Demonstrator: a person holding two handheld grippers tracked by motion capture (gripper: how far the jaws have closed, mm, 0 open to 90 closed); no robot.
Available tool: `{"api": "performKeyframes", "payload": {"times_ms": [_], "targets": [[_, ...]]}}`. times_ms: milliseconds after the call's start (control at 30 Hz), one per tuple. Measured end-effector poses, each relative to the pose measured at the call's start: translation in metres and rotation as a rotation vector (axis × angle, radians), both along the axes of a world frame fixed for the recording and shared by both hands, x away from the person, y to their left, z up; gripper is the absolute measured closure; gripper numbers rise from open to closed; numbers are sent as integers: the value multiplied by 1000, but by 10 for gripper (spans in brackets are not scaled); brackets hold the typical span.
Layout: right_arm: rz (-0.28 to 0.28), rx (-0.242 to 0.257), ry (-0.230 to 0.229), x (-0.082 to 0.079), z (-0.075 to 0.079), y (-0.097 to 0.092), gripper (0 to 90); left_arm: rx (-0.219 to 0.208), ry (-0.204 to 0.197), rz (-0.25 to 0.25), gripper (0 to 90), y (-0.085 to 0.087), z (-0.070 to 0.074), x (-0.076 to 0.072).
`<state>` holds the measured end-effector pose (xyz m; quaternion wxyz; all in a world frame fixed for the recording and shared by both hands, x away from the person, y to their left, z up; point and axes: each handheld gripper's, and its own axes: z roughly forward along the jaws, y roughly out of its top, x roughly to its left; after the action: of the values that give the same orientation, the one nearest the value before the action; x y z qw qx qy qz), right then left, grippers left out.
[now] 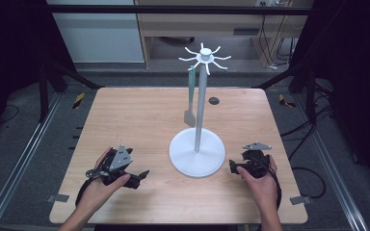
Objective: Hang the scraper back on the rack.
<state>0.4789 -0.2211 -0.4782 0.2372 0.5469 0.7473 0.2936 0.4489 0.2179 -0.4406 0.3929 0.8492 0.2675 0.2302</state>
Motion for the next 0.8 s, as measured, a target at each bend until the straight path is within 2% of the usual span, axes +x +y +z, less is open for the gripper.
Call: {"api": "performKeyframes", "payload": {"times_ms": [333, 667, 800], "targets": [[4, 0, 1, 0, 0, 0, 85, -16, 35, 63, 52, 23, -14, 9], [4, 1, 1, 0, 0, 0, 82, 1, 49, 115, 52, 42, -26, 19], [6, -2, 1, 0, 0, 0, 81, 12, 20, 144, 52, 49, -28, 22]]}}
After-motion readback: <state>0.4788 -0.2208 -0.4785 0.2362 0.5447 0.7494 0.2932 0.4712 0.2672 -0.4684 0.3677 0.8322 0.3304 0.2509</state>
